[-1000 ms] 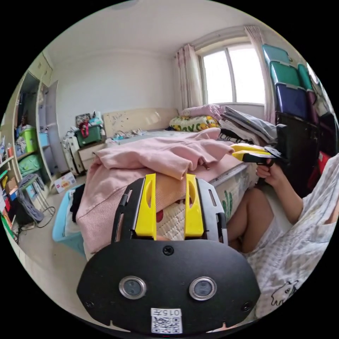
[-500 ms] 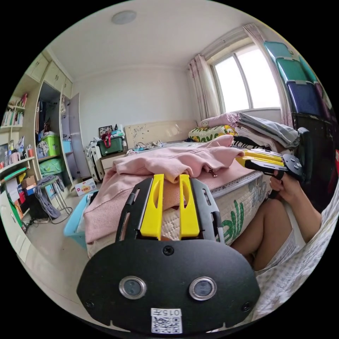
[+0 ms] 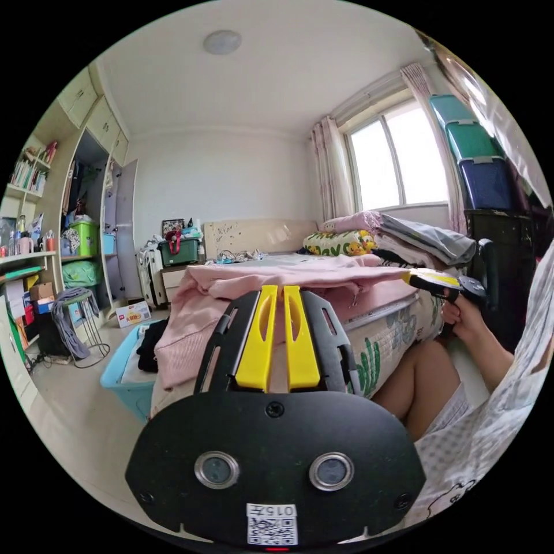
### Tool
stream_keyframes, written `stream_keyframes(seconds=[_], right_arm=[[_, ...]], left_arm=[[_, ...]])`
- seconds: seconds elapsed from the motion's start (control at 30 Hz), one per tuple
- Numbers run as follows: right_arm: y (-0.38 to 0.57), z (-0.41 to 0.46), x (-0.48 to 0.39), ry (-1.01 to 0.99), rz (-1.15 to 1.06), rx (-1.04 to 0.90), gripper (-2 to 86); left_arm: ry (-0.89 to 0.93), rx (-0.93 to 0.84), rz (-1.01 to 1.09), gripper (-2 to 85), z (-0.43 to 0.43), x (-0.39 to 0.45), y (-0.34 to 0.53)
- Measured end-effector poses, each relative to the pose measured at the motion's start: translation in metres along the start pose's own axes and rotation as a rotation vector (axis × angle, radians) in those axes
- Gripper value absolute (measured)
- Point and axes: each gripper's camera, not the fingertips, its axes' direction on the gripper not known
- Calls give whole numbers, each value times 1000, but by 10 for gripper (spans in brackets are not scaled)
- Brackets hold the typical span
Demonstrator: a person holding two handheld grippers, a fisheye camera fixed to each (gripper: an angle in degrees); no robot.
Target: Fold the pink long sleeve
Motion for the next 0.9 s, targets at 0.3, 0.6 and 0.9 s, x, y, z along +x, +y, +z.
stream_keyframes(seconds=[0.3, 0.6, 0.9], right_arm=[[12, 16, 18, -89, -11, -67, 33], [-29, -21, 116, -69, 36, -55, 41], [-100, 47, 178, -255, -129, -266, 98]], left_arm=[[31, -96, 15, 22, 8, -38, -33], [171, -18, 128, 66, -33, -62, -149], [387, -102, 407, 86, 78, 27, -301]])
